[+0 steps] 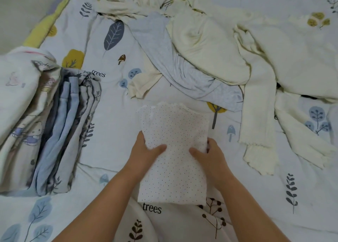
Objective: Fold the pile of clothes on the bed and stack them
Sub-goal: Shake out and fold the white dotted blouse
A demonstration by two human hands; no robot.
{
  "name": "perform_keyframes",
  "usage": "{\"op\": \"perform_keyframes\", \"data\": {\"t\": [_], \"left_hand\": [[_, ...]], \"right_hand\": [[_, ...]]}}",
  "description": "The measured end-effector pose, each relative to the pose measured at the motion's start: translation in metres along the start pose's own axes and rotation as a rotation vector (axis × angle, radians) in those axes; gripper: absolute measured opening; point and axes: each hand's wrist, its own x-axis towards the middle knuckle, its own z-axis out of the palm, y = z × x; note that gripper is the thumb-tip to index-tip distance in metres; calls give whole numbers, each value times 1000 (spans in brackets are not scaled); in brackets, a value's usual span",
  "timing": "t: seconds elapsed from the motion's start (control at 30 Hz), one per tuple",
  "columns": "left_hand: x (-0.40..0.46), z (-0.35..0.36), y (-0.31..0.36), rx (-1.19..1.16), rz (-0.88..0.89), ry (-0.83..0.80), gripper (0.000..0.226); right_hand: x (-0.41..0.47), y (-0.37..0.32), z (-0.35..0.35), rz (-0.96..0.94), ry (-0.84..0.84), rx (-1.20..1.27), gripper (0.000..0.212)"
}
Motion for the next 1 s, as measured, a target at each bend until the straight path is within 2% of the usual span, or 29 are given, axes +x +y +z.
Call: {"op": "perform_keyframes", "data": {"t": [0.17,0.33,0.5,0.73,1.0], "left_hand": [[-12,-7,8,-110,53,-16,41],[-40,-22,33,-134,160,25,45],[-75,-59,74,-159,280,78,52],[-110,-150,132,-119,340,236,57],[-112,-286,163,-44,282,370,52]], "right_hand": [[-16,-3,1,-131,22,7,21],[-48,-23,-1,-247,52,40,24],[-85,-67,5,-363,8,95,23],[-122,-149,54,-499,-104,110,21],[-137,-226,168,-554,-237,172,24]]}}
